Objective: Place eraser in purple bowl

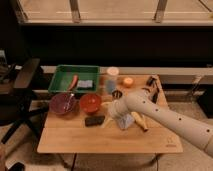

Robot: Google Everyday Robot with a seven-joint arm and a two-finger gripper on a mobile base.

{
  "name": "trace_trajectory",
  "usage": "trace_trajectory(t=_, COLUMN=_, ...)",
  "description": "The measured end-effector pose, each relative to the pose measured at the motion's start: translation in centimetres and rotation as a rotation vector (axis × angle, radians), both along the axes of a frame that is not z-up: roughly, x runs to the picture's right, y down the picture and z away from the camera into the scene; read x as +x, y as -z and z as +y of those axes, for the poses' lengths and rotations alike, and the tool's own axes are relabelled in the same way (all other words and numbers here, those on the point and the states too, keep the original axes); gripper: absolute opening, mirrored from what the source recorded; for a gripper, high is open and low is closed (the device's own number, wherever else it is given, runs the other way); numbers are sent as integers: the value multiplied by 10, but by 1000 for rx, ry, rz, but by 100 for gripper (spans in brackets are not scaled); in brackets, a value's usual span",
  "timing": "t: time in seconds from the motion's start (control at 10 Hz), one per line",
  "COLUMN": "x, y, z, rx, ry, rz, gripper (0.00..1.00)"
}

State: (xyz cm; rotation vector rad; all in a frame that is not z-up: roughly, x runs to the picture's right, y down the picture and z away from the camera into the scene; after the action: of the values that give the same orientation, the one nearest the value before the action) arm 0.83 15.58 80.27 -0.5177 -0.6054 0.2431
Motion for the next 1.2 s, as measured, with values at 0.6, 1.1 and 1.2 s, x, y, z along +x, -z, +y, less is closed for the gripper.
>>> trace_trajectory(t=0.6, x=8, y=-48, z=39, rx=-95, ry=-45, rz=-3, gripper=80)
trace_trajectory(t=1.1, x=-22, y=-48, z=36, rx=-87, ry=-36, rz=-63, gripper=80)
trace_trajectory(t=1.2, x=-28, y=-50, z=40, rx=-95, ry=-29, rz=-74, gripper=76)
